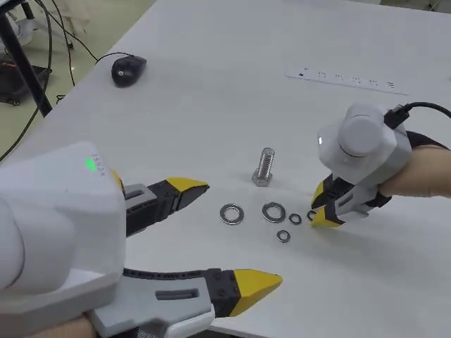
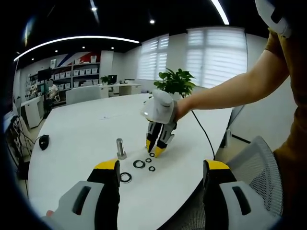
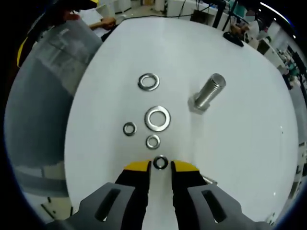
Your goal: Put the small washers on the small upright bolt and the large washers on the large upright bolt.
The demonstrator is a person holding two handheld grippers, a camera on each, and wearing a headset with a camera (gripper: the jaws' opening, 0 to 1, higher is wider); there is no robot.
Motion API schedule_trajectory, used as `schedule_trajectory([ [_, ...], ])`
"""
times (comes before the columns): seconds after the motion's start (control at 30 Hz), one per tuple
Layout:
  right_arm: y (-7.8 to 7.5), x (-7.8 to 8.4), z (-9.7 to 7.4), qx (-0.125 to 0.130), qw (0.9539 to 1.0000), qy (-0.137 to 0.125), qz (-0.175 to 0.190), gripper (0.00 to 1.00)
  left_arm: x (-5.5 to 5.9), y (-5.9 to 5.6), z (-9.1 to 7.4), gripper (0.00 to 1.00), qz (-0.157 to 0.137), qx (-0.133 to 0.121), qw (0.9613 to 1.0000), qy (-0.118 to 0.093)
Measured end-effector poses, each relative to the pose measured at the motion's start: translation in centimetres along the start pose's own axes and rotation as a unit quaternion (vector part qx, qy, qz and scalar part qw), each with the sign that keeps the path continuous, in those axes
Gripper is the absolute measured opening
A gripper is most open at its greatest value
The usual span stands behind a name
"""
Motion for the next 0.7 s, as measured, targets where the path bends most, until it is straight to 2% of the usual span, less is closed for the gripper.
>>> schedule_trajectory([
  [0.27, 0.15, -0.08, 0.00, -0.014, 0.9999, 0.002, 0.007, 0.21, -0.15, 0.14, 0.18, 0.70, 0.000, -0.001, 1.0000, -0.003],
  [0.43, 0.40, -0.27, 0.11, -0.009, 0.9999, 0.013, -0.005, 0.20, 0.00, 0.14, 0.25, 0.70, 0.000, -0.002, 1.0000, 0.000],
  [0.7, -0.03, -0.10, 0.18, -0.004, 0.9999, 0.014, -0.002, 0.14, -0.03, -0.25, 0.13, 0.70, -0.001, 0.001, 1.0000, -0.002],
])
Point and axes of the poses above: the centre of the closed fingertips' face, and the gripper's own axes: z roughly forward along the fingers, y roughly to its left, x roughly out of its underside, the point moved 10 cm from there along -z, roughly backward along the fingers, and after that the axes turned 15 degrees about -x, right-handed, at the moved point
